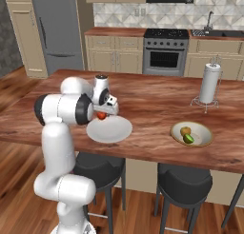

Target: Take the fruits from the plate on the dining counter and place two fruits in each bowl.

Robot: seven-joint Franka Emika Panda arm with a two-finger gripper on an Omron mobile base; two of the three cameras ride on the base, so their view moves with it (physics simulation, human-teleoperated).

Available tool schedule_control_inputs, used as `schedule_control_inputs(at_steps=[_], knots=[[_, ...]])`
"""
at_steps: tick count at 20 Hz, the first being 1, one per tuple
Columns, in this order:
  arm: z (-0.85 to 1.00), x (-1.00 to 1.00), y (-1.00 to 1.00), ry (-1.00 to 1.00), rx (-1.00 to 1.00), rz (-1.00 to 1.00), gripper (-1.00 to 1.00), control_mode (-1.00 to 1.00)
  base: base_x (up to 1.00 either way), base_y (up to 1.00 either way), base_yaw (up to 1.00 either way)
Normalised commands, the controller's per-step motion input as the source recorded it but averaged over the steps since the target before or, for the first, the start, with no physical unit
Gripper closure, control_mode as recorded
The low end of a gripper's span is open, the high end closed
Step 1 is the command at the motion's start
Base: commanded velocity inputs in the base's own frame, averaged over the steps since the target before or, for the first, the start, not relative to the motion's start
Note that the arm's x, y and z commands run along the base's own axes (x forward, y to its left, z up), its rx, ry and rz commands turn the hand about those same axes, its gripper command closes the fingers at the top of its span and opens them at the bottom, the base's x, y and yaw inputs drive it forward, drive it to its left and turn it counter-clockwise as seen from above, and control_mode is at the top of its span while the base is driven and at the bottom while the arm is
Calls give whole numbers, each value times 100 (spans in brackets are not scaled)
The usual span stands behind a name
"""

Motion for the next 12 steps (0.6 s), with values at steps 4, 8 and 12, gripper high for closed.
schedule_control_inputs(at_steps=[4,8,12], knots=[[91,-8,57,-13,0,0,100,-100,0,0,0],[70,0,99,-12,0,0,100,-100,0,0,0],[50,0,100,-10,0,6,100,-100,0,0,0]])
